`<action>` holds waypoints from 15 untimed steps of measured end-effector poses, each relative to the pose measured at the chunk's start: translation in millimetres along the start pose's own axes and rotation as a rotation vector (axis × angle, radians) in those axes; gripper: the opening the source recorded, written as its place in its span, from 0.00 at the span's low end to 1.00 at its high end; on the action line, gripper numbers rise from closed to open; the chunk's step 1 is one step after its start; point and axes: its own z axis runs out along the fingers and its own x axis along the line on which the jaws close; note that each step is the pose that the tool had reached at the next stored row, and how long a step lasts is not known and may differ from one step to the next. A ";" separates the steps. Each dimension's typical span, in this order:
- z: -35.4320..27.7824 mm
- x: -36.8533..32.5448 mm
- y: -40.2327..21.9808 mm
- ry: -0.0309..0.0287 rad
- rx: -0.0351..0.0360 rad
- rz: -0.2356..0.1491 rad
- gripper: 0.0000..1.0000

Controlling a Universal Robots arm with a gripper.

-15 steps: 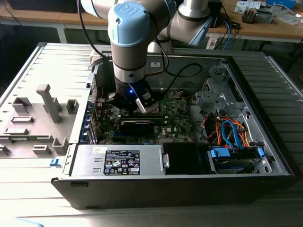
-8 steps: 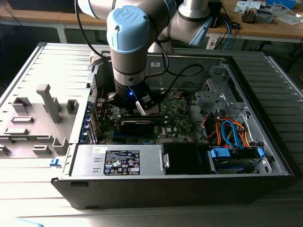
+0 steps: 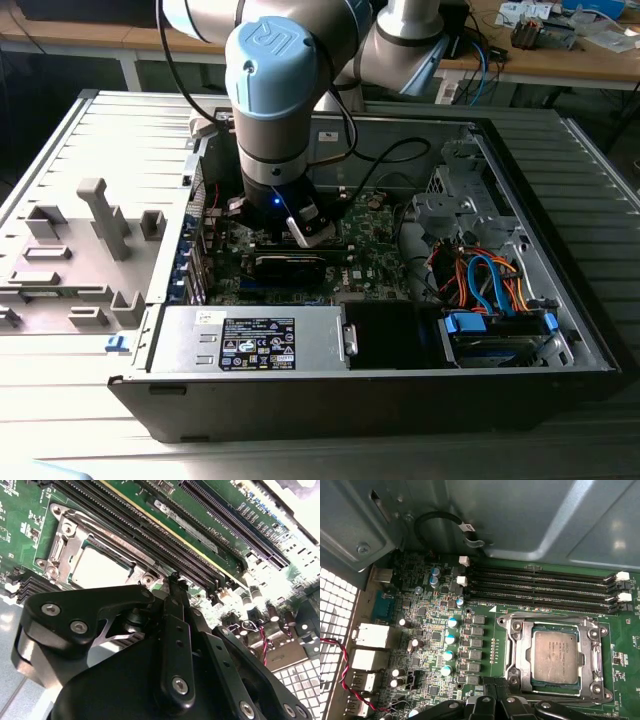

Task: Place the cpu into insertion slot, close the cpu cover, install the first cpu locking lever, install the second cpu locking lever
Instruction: 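Install the second cpu locking lever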

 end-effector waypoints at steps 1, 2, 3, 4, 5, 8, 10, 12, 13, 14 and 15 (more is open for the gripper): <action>0.1 0.0 0.0 -0.0001 -0.0012 0.000 0.11; 0.1 0.0 0.0 -0.0002 -0.0014 0.000 0.11; 0.2 0.0 -0.1 -0.0002 -0.0014 0.000 0.11; 0.6 0.1 -0.2 -0.0001 -0.0014 0.000 0.11; 0.8 0.0 -0.3 0.0000 -0.0013 0.000 0.11; 2.0 0.0 -0.5 -0.0001 -0.0014 0.000 0.11; 2.3 0.1 -0.6 0.0001 -0.0011 0.000 0.11; 2.5 0.1 -0.6 -0.0001 -0.0014 0.000 0.11; 2.6 0.1 -0.7 -0.0001 -0.0014 0.000 0.11; 2.7 0.1 -0.7 -0.0001 -0.0013 0.000 0.11; 3.1 0.0 -0.7 0.0000 -0.0015 0.000 0.11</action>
